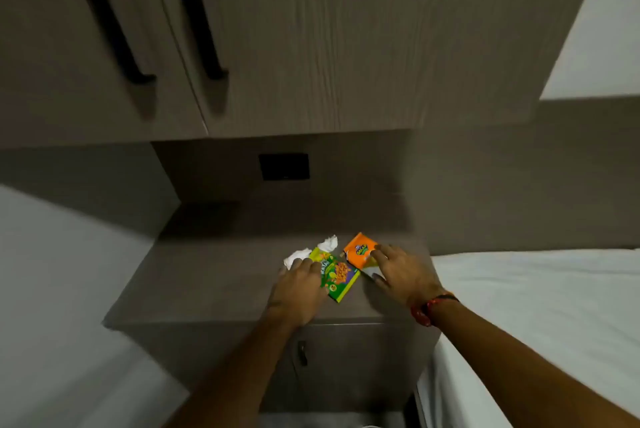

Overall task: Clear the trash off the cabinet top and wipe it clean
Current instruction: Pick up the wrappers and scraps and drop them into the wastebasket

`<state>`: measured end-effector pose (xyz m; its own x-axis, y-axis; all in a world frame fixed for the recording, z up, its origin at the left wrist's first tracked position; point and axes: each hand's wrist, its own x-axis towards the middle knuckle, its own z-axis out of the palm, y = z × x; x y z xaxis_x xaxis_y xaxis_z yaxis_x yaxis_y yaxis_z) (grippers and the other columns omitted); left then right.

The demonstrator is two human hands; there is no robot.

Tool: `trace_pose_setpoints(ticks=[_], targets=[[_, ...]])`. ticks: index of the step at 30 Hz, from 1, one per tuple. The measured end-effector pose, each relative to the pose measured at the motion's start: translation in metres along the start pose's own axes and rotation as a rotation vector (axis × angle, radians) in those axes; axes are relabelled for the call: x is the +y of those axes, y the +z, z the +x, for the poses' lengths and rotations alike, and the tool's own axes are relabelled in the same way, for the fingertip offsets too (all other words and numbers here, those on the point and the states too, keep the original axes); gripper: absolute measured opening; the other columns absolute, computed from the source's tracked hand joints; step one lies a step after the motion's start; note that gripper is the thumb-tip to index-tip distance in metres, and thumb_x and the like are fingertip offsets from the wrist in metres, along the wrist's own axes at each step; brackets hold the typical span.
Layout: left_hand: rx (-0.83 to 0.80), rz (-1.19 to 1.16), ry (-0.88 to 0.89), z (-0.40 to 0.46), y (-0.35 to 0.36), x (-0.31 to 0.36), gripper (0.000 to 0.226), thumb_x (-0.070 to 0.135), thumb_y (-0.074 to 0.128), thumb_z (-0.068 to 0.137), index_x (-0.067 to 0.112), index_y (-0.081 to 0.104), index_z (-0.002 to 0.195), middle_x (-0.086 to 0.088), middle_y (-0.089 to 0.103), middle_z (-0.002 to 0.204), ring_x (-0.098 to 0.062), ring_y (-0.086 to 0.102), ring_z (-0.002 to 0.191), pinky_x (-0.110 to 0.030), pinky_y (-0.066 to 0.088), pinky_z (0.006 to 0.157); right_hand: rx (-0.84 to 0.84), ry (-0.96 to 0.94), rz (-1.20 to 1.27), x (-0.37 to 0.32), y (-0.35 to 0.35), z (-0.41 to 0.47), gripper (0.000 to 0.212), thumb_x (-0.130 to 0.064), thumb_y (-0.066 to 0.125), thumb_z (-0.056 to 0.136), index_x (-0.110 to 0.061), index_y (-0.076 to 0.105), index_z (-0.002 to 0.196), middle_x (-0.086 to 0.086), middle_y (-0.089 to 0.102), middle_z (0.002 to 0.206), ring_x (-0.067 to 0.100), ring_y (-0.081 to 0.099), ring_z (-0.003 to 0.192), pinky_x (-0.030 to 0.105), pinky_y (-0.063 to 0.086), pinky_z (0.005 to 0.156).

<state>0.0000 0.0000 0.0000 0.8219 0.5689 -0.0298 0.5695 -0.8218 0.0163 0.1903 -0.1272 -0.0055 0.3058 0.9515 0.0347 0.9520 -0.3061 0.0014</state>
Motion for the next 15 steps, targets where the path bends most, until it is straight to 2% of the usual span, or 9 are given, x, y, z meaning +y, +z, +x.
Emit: trace_pose_setpoints(ticks=[3, 5, 6, 8, 10, 12, 13, 15], targets=[[-0.018, 0.025, -0.100, 0.025, 0.041, 0.011, 0.061, 0.054, 0.049, 0.094, 0.015, 0.044, 0.140, -0.007, 0.049, 0.144, -0.027, 0.044, 0.131, -0.044, 0.040, 0.104, -0.063, 0.081, 0.028, 0.012, 0.046, 0.016, 0.064, -0.049, 0.047, 0.096, -0.012, 0.035, 0.147, 0.013, 0.034, 0.156, 0.035, 0.034, 0.141, 0.043, 0.031, 0.116], [0.002, 0.048, -0.129, 0.042, 0.064, 0.019, 0.070, 0.061, 0.051, 0.090, 0.016, 0.041, 0.143, -0.008, 0.048, 0.145, -0.028, 0.044, 0.132, -0.046, 0.037, 0.104, -0.099, 0.077, -0.045, 0.018, 0.073, 0.028, 0.073, -0.052, 0.043, 0.097, -0.010, 0.023, 0.153, 0.018, 0.023, 0.161, 0.044, 0.021, 0.146, 0.051, 0.022, 0.120], [0.001, 0.062, -0.124, 0.049, 0.072, 0.023, 0.071, 0.063, 0.052, 0.088, 0.017, 0.042, 0.142, -0.009, 0.049, 0.144, -0.029, 0.045, 0.131, -0.047, 0.037, 0.103, -0.106, 0.090, -0.050, 0.018, 0.082, 0.034, 0.073, -0.052, 0.041, 0.098, -0.011, 0.021, 0.154, 0.019, 0.022, 0.160, 0.046, 0.020, 0.145, 0.054, 0.022, 0.119], [0.043, 0.093, -0.103, 0.062, 0.086, 0.031, 0.058, 0.054, 0.051, 0.092, 0.017, 0.048, 0.135, -0.010, 0.056, 0.136, -0.031, 0.049, 0.127, -0.049, 0.037, 0.101, -0.065, 0.115, -0.064, 0.022, 0.095, 0.046, 0.062, -0.049, 0.034, 0.101, -0.012, 0.026, 0.151, 0.022, 0.030, 0.156, 0.048, 0.031, 0.140, 0.054, 0.032, 0.111], [0.052, 0.149, -0.098, 0.069, 0.092, 0.037, 0.035, 0.032, 0.045, 0.097, 0.017, 0.053, 0.128, -0.009, 0.061, 0.128, -0.032, 0.054, 0.120, -0.047, 0.039, 0.100, -0.070, 0.110, -0.129, 0.022, 0.102, 0.052, 0.049, -0.038, 0.029, 0.106, -0.008, 0.037, 0.144, 0.024, 0.045, 0.145, 0.050, 0.046, 0.128, 0.051, 0.046, 0.098], [0.099, 0.261, -0.052, 0.068, 0.091, 0.039, 0.029, 0.020, 0.044, 0.097, 0.020, 0.059, 0.122, -0.005, 0.067, 0.119, -0.029, 0.061, 0.112, -0.045, 0.045, 0.096, -0.041, 0.065, -0.209, 0.021, 0.103, 0.054, 0.035, -0.026, 0.041, 0.105, -0.005, 0.051, 0.131, 0.022, 0.061, 0.128, 0.049, 0.062, 0.111, 0.047, 0.056, 0.079], [0.124, 0.308, -0.034, 0.068, 0.088, 0.039, 0.027, 0.019, 0.047, 0.095, 0.021, 0.062, 0.117, -0.003, 0.069, 0.113, -0.026, 0.064, 0.108, -0.043, 0.048, 0.092, -0.013, 0.041, -0.232, 0.024, 0.102, 0.054, 0.027, -0.020, 0.046, 0.102, -0.005, 0.056, 0.122, 0.019, 0.066, 0.118, 0.046, 0.067, 0.101, 0.044, 0.057, 0.071], [0.235, 0.349, -0.002, 0.066, 0.082, 0.038, 0.021, 0.018, 0.054, 0.091, 0.021, 0.065, 0.109, -0.001, 0.070, 0.101, -0.024, 0.066, 0.097, -0.040, 0.052, 0.082, 0.021, 0.048, -0.110, 0.031, 0.098, 0.054, 0.020, -0.014, 0.041, 0.101, -0.006, 0.055, 0.114, 0.014, 0.070, 0.102, 0.039, 0.070, 0.087, 0.040, 0.053, 0.063]])
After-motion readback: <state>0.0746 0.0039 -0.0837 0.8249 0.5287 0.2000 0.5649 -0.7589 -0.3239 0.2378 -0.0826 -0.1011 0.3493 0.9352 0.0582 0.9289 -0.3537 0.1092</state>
